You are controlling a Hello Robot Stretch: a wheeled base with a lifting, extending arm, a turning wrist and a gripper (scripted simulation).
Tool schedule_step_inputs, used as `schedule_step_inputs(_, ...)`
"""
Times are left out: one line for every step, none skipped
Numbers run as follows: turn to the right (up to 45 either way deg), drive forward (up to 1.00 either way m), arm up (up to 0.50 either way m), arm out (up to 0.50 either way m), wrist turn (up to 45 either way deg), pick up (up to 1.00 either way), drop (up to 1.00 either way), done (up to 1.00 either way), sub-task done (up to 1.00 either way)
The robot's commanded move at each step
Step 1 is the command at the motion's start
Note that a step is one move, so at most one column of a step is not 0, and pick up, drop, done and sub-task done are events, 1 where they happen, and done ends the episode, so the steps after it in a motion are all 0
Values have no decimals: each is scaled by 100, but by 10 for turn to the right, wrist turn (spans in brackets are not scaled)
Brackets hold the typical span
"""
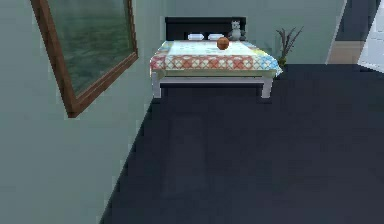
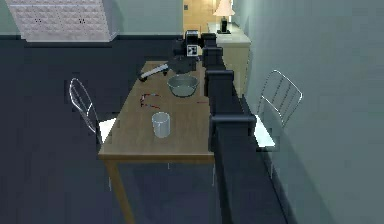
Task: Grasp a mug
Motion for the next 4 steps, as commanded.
schedule_step_inputs(0, 0, -30, 0, 0, 0, 0, 0, 0)
schedule_step_inputs(0, 0, 0, 0, 0, 100, 0, 0, 0)
schedule_step_inputs(0, 0, 10, 0, 0, 0, 0, 0, 0)
schedule_step_inputs(0, 0, 0, 0, 0, 0, 0, 100, 0)
